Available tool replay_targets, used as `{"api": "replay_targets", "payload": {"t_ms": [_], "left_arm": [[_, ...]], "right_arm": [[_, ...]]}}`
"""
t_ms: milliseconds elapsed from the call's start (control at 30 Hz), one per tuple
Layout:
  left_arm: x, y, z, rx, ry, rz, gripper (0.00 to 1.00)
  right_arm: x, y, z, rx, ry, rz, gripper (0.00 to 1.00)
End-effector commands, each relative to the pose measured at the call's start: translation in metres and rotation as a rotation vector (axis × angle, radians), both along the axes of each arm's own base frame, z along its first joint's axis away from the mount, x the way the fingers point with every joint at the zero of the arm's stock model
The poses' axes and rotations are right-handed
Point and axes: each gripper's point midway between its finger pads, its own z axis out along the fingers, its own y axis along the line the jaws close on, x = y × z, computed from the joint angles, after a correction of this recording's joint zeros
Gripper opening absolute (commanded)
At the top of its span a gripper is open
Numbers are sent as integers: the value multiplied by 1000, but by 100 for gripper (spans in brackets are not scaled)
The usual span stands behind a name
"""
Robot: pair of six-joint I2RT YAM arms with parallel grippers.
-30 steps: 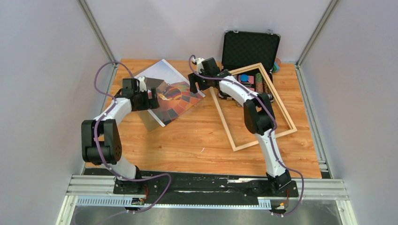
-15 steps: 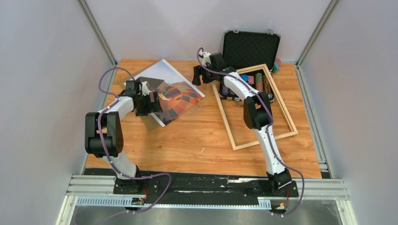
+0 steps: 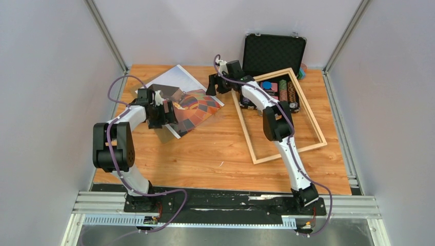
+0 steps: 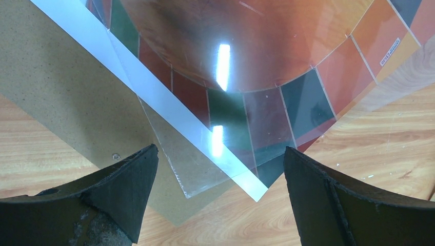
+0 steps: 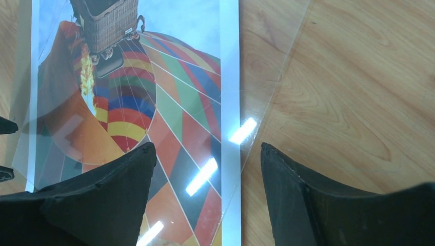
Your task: Put the photo into the frame
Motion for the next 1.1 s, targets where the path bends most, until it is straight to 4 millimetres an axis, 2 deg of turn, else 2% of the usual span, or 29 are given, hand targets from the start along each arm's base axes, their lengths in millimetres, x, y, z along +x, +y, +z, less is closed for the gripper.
{"api": "replay_targets", "payload": {"t_ms": [0,167,433,567,767,1067], "left_arm": [[1,2,7,-12,-3,30,100],[3,13,2,19,5,74,100],[6,9,-5,-7,26,68,100],[7,7,-5,-18,19,59,100],[8,5,-5,-29,16,53,100],[9,4,-6,-37,15,47,100]], "right_arm": [[5,-4,-19,9,39,-19,75],[5,-2,-21,15,45,-19,75],[3,-4,-20,15,54,-28,74],[5,-5,-9,-4,15,-42,73],[5,2,11,-121,-143,-42,73],[8,-1,13,-164,-167,-90,74]]}}
